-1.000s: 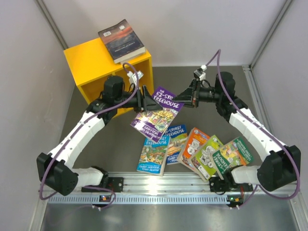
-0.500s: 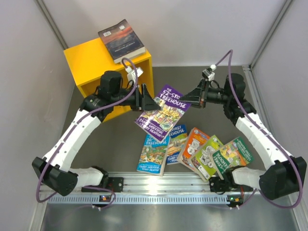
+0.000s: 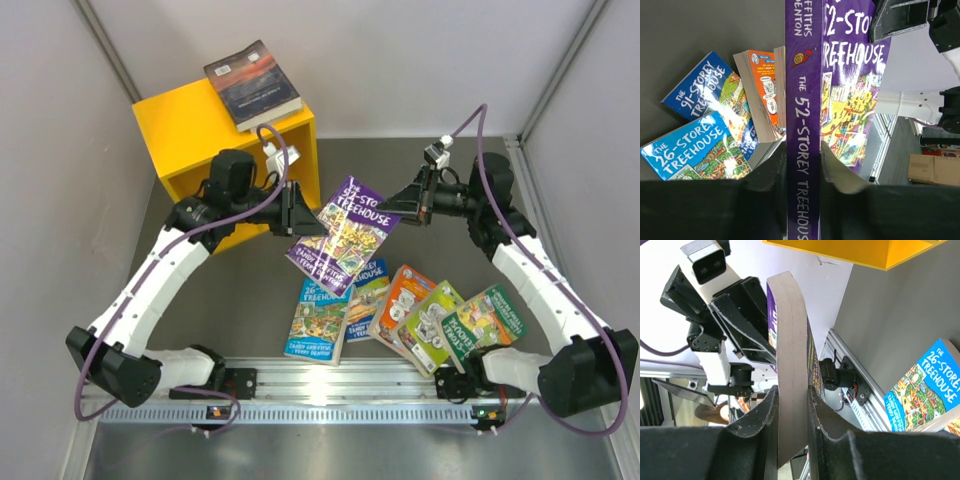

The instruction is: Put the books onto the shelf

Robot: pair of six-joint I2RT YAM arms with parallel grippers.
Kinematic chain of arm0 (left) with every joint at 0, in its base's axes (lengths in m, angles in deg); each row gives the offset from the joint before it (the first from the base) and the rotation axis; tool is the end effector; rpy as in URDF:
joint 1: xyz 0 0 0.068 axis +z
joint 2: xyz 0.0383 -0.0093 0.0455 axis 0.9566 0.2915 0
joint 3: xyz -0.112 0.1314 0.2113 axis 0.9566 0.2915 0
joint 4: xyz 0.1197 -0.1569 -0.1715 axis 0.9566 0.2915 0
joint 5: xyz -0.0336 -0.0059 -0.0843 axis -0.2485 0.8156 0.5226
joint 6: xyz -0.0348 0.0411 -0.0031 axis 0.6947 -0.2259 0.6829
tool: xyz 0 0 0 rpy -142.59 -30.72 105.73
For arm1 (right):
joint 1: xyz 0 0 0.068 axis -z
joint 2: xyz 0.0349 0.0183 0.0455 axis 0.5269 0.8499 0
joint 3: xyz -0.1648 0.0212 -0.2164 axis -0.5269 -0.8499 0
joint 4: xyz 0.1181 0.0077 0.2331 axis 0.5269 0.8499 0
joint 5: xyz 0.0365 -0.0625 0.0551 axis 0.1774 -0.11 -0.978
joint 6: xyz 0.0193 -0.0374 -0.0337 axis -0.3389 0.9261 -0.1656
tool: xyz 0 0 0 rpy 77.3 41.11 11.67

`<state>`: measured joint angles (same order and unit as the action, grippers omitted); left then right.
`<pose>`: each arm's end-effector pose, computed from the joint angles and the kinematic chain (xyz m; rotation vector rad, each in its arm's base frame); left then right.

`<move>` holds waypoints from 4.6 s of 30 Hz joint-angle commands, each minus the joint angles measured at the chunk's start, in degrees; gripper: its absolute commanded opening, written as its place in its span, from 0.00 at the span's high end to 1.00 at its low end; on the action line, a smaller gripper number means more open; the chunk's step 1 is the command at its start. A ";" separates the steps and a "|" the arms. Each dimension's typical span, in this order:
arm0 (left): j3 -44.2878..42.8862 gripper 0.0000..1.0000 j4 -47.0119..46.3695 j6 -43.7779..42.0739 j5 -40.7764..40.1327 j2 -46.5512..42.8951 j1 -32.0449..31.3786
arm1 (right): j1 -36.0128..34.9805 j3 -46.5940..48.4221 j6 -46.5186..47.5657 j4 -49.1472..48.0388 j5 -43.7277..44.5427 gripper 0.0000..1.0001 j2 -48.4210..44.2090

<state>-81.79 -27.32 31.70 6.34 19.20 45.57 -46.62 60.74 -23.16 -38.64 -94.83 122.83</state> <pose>0.2217 -0.1428 0.3980 0.4336 2.2314 -1.3679 0.2462 0.0962 0.3635 0.0164 2.0861 1.7937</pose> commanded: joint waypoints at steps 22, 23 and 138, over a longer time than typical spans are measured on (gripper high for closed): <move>-49.74 1.00 -10.66 18.71 -18.76 17.65 5.85 | 13.60 2.56 5.76 22.04 8.39 0.04 -12.15; -48.49 1.00 -16.95 20.65 -19.46 17.38 9.00 | 13.69 3.18 5.85 22.74 8.39 0.04 -12.07; -17.96 0.04 9.35 5.46 -38.74 -1.50 21.42 | -8.43 17.77 29.14 45.07 31.73 0.06 -4.52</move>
<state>-110.40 -25.27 34.76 -39.26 15.77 66.97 -47.24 74.27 1.00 0.92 -72.66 115.53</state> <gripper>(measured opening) 0.967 0.941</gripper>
